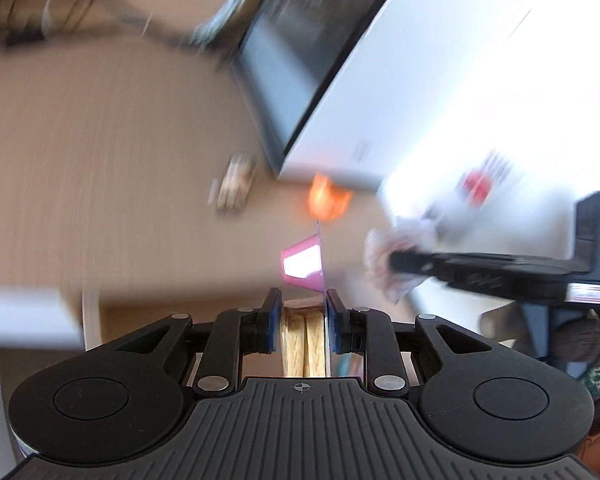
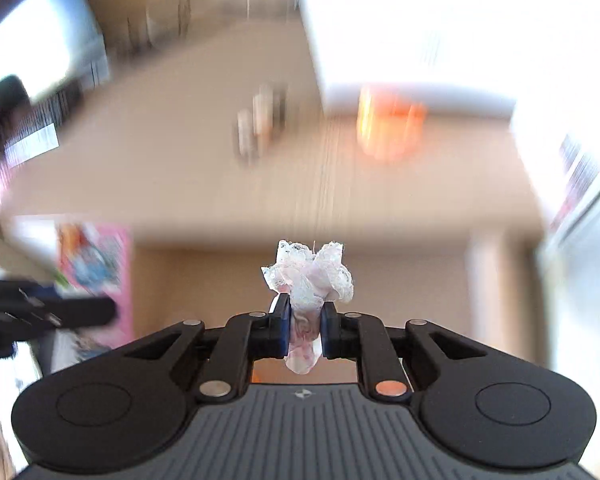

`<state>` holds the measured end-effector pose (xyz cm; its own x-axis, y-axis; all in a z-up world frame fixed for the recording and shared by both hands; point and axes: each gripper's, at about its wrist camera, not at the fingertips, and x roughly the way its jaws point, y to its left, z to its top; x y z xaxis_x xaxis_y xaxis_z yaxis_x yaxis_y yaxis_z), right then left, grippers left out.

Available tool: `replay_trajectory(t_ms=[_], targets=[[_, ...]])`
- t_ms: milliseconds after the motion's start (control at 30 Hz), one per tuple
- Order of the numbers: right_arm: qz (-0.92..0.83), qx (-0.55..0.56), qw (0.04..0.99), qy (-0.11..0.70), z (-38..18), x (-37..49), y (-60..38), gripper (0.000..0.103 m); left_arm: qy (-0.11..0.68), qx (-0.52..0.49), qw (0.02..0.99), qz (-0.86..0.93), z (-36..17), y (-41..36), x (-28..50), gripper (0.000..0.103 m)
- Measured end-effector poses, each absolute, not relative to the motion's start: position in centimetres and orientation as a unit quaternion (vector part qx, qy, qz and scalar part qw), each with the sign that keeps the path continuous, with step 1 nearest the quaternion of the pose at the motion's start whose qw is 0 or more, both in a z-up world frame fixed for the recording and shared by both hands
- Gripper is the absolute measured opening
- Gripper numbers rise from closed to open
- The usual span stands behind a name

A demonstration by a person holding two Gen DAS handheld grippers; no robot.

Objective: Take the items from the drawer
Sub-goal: 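Lift both items onto the desk and open both tools beside the pumpkin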

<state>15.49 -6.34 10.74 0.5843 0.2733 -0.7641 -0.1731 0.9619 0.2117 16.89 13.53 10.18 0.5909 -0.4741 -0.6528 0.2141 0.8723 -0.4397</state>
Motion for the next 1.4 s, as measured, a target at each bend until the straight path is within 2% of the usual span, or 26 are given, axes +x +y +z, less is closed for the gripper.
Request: replay_trajectory(t_ms=[133,200,300,700,967,1067,1133,1267,1400], targets=[[0.126,0.075,0.934,0.327,19.1,17.1,-9.0,0.014,0.339,-0.166,0.902,-0.208,15.8,14.5,20.5,0.026],[0.118,0.075,0.944,0.299,20.6,18.5,-9.5,0.014,0.324,-0.169,0.908,-0.204,17.0,14.9,22.8,0.026],[0.107,0.090,0.944,0.300,20.5,20.5,-10.6,0.014,0.334,-0.196,0.898,-0.211,16.1,15.5,26.1,0.026],[0.084,0.103,0.909,0.396,10.4,26.2,-10.7,0.014,0.452,-0.248,0.846,-0.138,2.8,17.7,33.2,0.026],[0.045,0.089,0.884,0.457,4.7,28.1,-11.4,0.014,0.483,-0.217,0.843,-0.098,-1.1,18.1,34.0,0.027],[0.043,0.087,0.879,0.467,3.5,28.6,-11.4,0.014,0.465,-0.198,0.856,-0.106,-1.5,17.7,33.8,0.027],[0.048,0.079,0.881,0.464,3.2,28.5,-11.7,0.016,0.460,-0.184,0.860,-0.117,-1.6,17.4,33.9,0.027],[0.055,0.063,0.887,0.455,3.4,28.8,-11.3,0.031,0.438,-0.126,0.885,-0.098,-1.1,16.6,33.8,0.029],[0.060,0.060,0.896,0.435,4.6,27.9,-11.2,0.044,0.415,-0.161,0.891,-0.089,0.1,17.9,33.3,0.029]])
